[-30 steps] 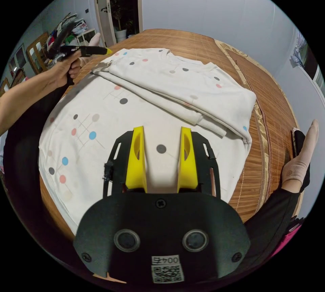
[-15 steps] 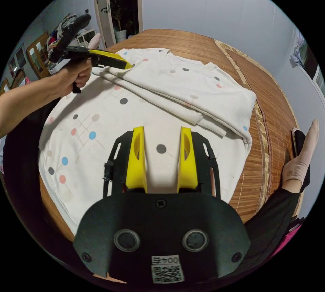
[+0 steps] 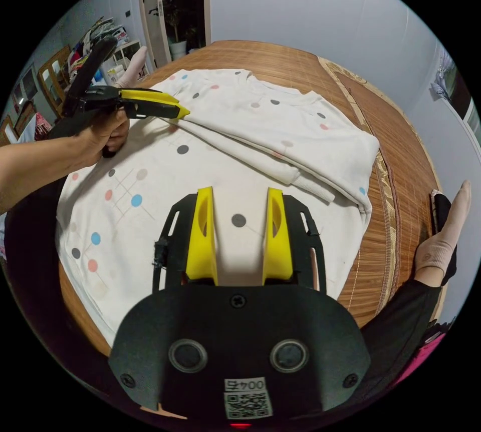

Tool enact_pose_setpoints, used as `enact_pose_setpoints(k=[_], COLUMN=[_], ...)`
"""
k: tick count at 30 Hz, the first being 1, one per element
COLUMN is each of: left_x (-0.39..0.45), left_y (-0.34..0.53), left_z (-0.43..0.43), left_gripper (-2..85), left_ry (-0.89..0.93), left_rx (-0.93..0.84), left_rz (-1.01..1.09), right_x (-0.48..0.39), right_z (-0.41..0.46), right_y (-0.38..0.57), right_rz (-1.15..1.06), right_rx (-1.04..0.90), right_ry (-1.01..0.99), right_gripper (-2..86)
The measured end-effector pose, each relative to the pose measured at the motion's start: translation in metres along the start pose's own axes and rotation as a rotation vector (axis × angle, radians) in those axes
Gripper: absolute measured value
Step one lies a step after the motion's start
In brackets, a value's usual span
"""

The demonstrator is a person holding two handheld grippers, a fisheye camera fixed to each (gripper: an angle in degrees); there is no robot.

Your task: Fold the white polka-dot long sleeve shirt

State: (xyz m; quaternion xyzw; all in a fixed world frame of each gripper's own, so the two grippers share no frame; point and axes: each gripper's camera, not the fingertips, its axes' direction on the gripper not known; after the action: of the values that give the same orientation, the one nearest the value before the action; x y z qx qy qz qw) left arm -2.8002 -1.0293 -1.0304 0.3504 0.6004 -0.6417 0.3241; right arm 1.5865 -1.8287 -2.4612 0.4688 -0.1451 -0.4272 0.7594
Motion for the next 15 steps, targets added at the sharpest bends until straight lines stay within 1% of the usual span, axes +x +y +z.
enact_pose_setpoints(k=[7,9,10,11,12,13,14,15], left_x=[0.007,0.006,0.006,0.006,0.007,0.008,0.008,0.009], left_y=[0.003,0.004,0.004,0.005,0.005,0.006,0.006,0.006], left_z=[0.008,0.01,0.011,0.012,0.013,0.013,0.014,0.015], left_gripper=[12.4,12.4,12.4,12.5,12.6,12.6,12.7,12.7], left_ry=[-0.011,0.001,0.003,0.007,0.008,0.01,0.009,0.01], left_rx=[0.003,0.003,0.003,0.005,0.006,0.007,0.008,0.008], left_rz=[0.007,0.003,0.002,0.004,0.008,0.011,0.012,0.011], right_x=[0.016,0.025,0.029,0.04,0.055,0.064,0.086,0.11], right_z=[-0.002,-0.007,-0.01,-0.022,-0.041,-0.052,-0.071,-0.085], right_y=[-0.007,-0.014,-0.017,-0.021,-0.023,-0.022,-0.019,-0.015], right_rz=[0.014,0.023,0.033,0.048,0.052,0.063,0.095,0.121], right_rx=[-0.02,-0.062,-0.074,-0.067,-0.01,0.024,0.092,0.147], right_ry=[0.004,-0.001,0.015,0.083,0.157,0.186,0.197,0.139], right_gripper=[14.6,14.3,14.3,14.0,13.6,12.7,10.9,9.9])
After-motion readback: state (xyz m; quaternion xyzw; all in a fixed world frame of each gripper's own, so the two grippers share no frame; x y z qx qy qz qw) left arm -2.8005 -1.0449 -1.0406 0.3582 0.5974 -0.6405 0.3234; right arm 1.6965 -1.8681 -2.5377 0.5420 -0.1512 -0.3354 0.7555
